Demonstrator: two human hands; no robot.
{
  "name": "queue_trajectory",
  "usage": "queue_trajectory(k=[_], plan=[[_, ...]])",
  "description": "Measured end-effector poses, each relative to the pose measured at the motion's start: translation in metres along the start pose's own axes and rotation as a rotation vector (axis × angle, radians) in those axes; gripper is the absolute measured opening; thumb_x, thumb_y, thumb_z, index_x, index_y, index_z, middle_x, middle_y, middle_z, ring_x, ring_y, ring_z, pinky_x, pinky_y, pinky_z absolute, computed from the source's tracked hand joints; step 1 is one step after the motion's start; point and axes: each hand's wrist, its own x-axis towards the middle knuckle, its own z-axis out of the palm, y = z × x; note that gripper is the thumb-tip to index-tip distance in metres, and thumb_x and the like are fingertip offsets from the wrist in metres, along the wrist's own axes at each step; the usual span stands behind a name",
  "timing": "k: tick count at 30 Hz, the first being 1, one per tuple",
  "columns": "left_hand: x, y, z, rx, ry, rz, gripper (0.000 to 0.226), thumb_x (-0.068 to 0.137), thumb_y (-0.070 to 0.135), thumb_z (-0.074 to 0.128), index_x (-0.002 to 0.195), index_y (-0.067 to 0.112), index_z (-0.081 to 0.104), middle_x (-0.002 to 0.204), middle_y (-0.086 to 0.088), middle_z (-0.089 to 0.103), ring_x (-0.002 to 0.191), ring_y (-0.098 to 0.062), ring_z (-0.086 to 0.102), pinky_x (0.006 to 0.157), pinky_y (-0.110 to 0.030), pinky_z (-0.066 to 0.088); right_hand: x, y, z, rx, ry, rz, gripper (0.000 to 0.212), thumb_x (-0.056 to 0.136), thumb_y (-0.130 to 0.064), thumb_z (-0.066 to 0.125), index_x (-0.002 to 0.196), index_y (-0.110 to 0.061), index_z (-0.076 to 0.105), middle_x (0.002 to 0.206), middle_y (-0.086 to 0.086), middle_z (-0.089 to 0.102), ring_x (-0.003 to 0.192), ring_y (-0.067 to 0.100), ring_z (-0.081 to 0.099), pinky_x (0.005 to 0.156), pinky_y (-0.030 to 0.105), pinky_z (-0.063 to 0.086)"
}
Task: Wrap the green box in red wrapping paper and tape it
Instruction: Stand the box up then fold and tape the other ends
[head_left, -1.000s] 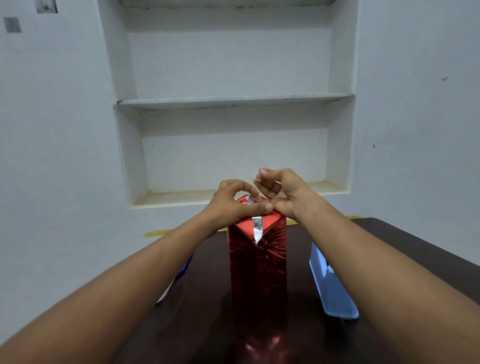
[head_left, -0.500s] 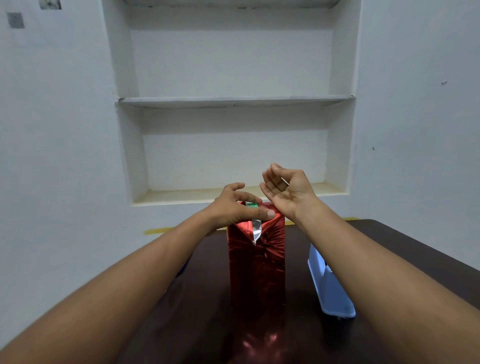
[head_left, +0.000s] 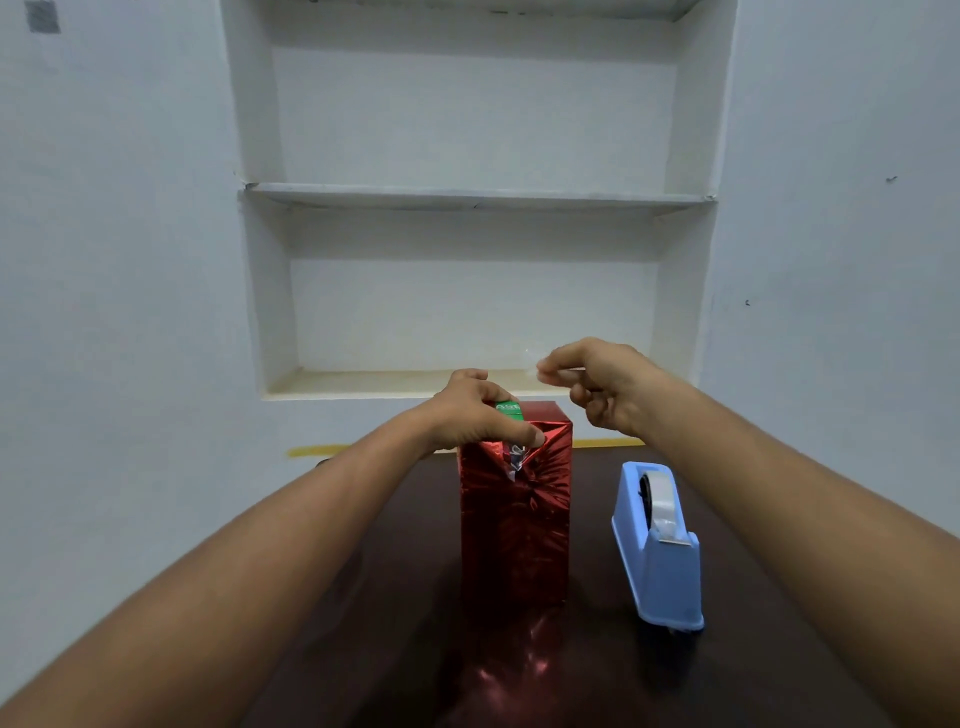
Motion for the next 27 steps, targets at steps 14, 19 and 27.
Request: queue_trajectory(k=[14,19,27], plan=[[0.010,-0.004,0.000,0.054,-0.007,-0.001,0.075,0.067,0.045,0.093,0.131,0.017,0.066,0.160,-0.001,0.017,0.152,-0.017,0.019,0.108,-0.028,0.029,-0.008,0.001,0.016,-0.216,0.051,0.103,0.024,0.072,-0.008,0.072,0.094,-0.011,0.065,0.060,-0.004,0.070,0.030,0.008,0.022,0.033,0.015,0.020],[0.009,-0.005,0.001,0.057,0.006,0.004,0.080,0.066,0.046,0.094,0.134,0.017,0.065,0.157,-0.001,0.021,0.149,-0.018,0.026,0.112,-0.031,0.033,-0.024,-0.004,0.023,-0.036,-0.012,0.100,0.010,0.087,0.000,0.064,0.094,-0.007,0.061,0.079,0.001,0.072,0.022,0.003,0.041,0.025,0.014,0.021],[0.009,-0.003,0.001,0.022,0.012,-0.007,0.071,0.066,0.043,0.094,0.127,0.016,0.069,0.151,0.000,0.025,0.138,-0.018,0.036,0.099,-0.030,0.041,-0.021,0.000,0.027,-0.006,0.073,0.053,0.017,0.084,0.002,0.064,0.099,-0.007,0.065,0.119,0.007,0.074,0.022,0.002,0.041,0.028,0.012,0.021]])
